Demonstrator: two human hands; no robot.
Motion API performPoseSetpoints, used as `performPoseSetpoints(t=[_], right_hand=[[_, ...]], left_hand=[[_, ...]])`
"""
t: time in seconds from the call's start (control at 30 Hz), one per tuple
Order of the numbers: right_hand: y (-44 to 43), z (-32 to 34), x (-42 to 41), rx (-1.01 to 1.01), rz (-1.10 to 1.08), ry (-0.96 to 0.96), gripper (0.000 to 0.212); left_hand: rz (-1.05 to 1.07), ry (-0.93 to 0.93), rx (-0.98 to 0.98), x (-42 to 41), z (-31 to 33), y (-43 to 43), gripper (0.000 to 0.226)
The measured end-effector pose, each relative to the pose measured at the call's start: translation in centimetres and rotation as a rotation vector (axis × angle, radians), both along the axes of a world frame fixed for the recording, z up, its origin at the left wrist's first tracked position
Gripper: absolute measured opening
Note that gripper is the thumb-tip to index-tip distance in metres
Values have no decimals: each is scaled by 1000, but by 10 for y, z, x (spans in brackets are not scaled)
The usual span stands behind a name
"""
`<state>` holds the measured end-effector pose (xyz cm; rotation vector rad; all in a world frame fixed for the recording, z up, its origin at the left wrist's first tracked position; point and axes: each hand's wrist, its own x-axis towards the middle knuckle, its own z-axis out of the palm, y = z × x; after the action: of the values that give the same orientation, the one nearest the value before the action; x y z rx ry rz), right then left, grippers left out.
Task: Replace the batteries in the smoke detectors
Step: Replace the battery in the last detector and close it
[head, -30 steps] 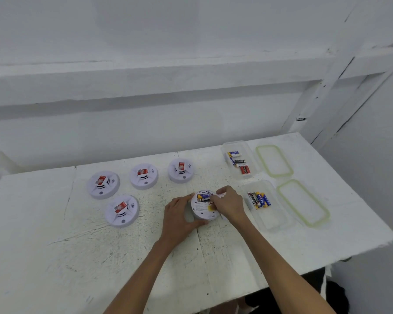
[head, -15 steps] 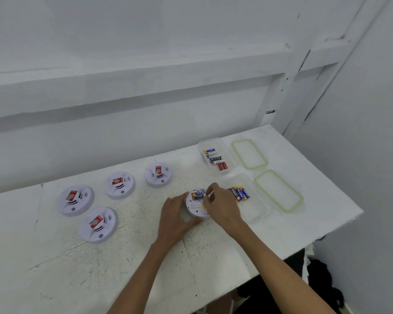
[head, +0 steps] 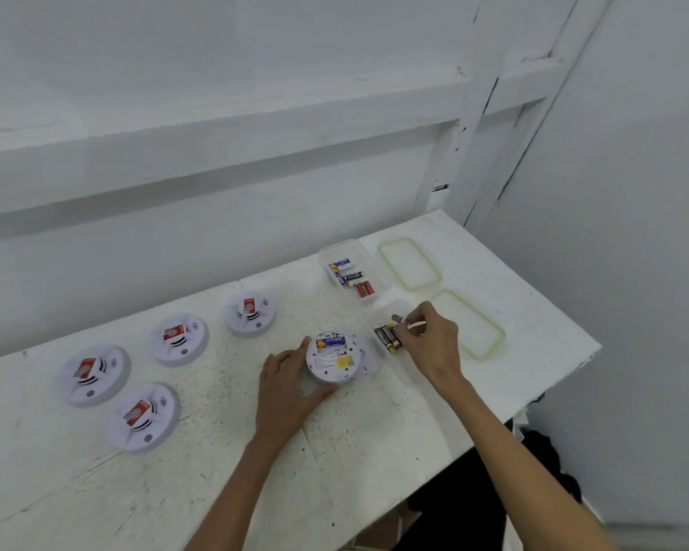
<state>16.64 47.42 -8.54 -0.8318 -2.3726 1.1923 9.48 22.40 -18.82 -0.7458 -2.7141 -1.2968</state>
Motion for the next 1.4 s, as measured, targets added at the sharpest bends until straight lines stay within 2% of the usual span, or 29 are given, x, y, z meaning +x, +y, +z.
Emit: performPoseSetpoints(t=[0.27, 0.57, 0.67, 0.8, 0.93, 1.2, 1.4], right_hand=[[10, -28, -2, 309, 102, -263, 2], [3, -26, -5, 444, 47, -275, 11], [-13, -18, -11, 442, 100, -150, 10], [-45, -12, -24, 450, 350, -59, 12], [-74, -21, -42, 427, 469, -163, 18], [-99, -11, -79, 418, 399, -361, 22], [-108, -6, -88, 487, 371, -491, 29]], left_hand=[[13, -47, -21, -1, -5, 0, 94], [18, -54, -10, -2, -9, 1, 95], [12, -77, -19, -3, -13, 1, 94], [18, -78, -18, -2, -7, 0, 94], [17, -45, -5, 0, -4, 1, 94], [15, -40, 10, -1, -2, 1, 96], [23, -23, 24, 0, 2, 2, 84]])
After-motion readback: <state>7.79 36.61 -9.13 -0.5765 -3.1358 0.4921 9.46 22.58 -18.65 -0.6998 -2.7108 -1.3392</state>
